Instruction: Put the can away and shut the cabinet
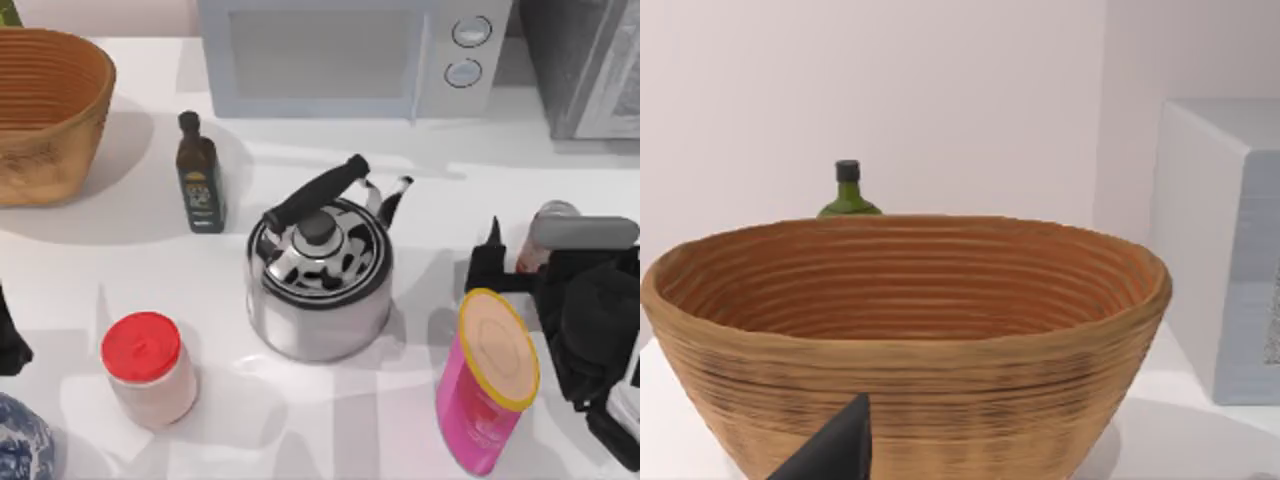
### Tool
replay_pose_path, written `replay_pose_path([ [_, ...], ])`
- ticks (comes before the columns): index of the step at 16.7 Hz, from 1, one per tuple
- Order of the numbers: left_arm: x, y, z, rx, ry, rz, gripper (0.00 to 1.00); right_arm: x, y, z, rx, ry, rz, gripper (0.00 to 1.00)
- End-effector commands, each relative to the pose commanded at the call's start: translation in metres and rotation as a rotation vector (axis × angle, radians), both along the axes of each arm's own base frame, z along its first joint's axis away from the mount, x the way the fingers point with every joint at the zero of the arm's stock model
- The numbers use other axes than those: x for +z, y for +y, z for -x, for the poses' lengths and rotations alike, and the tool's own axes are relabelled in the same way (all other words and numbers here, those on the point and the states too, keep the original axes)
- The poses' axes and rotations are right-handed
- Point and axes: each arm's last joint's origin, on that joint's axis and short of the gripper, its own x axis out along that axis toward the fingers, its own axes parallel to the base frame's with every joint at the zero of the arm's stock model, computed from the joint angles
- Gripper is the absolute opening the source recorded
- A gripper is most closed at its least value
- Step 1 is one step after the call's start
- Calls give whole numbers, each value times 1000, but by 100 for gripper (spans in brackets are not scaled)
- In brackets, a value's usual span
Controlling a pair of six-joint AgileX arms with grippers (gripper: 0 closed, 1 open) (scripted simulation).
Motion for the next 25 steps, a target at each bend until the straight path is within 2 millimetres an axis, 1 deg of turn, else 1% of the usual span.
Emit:
replay_pose_path([
  [3, 0, 0, 0, 0, 0, 0, 100, 0, 0, 0, 0, 0, 0, 100],
  [16, 0, 0, 0, 0, 0, 0, 100, 0, 0, 0, 0, 0, 0, 2],
  [17, 0, 0, 0, 0, 0, 0, 100, 0, 0, 0, 0, 0, 0, 0],
  [25, 0, 0, 0, 0, 0, 0, 100, 0, 0, 0, 0, 0, -1, 0],
])
